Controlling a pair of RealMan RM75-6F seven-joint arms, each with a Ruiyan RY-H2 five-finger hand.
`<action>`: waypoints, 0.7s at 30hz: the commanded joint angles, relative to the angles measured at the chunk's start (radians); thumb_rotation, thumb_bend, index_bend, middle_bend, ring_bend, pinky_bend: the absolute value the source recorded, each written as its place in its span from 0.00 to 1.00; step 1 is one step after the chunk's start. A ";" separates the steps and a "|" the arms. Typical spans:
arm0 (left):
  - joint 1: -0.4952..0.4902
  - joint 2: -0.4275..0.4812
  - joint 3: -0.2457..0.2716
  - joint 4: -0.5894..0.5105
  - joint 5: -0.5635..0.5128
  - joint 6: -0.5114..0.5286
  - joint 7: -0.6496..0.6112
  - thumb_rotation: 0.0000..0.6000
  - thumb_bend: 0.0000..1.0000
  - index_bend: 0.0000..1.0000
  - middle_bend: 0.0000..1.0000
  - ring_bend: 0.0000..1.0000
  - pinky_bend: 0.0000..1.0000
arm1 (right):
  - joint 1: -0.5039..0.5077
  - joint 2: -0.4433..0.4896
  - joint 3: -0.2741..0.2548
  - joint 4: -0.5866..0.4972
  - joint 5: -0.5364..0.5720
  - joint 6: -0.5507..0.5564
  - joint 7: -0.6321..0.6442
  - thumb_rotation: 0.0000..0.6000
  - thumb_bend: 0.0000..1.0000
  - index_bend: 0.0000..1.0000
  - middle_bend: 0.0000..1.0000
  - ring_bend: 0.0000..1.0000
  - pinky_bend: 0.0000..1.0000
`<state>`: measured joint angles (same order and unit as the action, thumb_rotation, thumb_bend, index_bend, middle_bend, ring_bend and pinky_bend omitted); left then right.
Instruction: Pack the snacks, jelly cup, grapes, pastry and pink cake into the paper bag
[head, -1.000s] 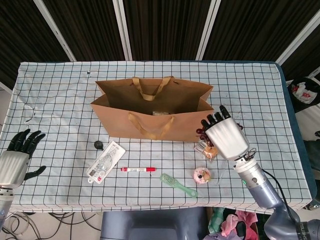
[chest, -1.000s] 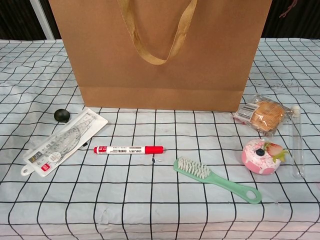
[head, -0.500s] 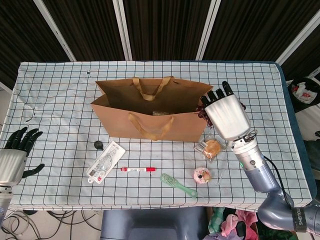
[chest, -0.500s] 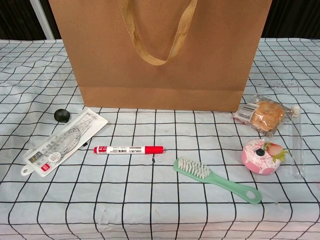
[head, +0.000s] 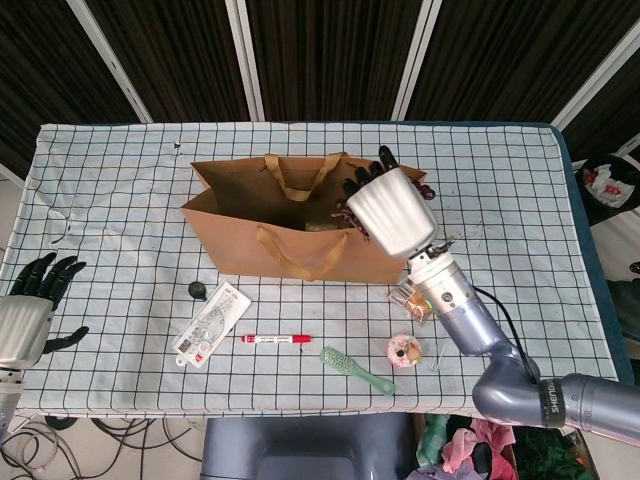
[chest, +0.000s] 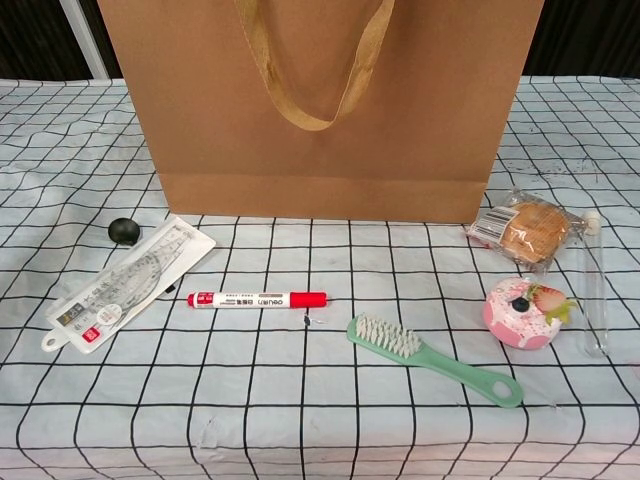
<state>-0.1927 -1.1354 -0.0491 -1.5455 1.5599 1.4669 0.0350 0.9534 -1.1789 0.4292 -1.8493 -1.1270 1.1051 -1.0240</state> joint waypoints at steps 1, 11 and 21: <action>0.002 0.003 0.002 -0.001 0.005 0.005 -0.007 1.00 0.09 0.15 0.10 0.01 0.09 | 0.066 -0.045 0.016 0.031 0.058 -0.037 -0.027 1.00 0.45 0.59 0.52 0.54 0.33; 0.001 0.005 0.011 -0.002 0.016 -0.001 -0.006 1.00 0.09 0.14 0.10 0.01 0.09 | 0.216 -0.131 0.039 0.131 0.241 -0.113 -0.033 1.00 0.44 0.59 0.50 0.52 0.33; 0.008 0.013 0.010 -0.005 0.019 0.015 -0.018 1.00 0.09 0.14 0.10 0.01 0.09 | 0.279 -0.129 0.013 0.148 0.425 -0.105 -0.062 1.00 0.29 0.35 0.27 0.39 0.30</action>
<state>-0.1854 -1.1235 -0.0385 -1.5503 1.5788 1.4804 0.0179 1.2208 -1.3137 0.4512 -1.6950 -0.7353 0.9932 -1.0744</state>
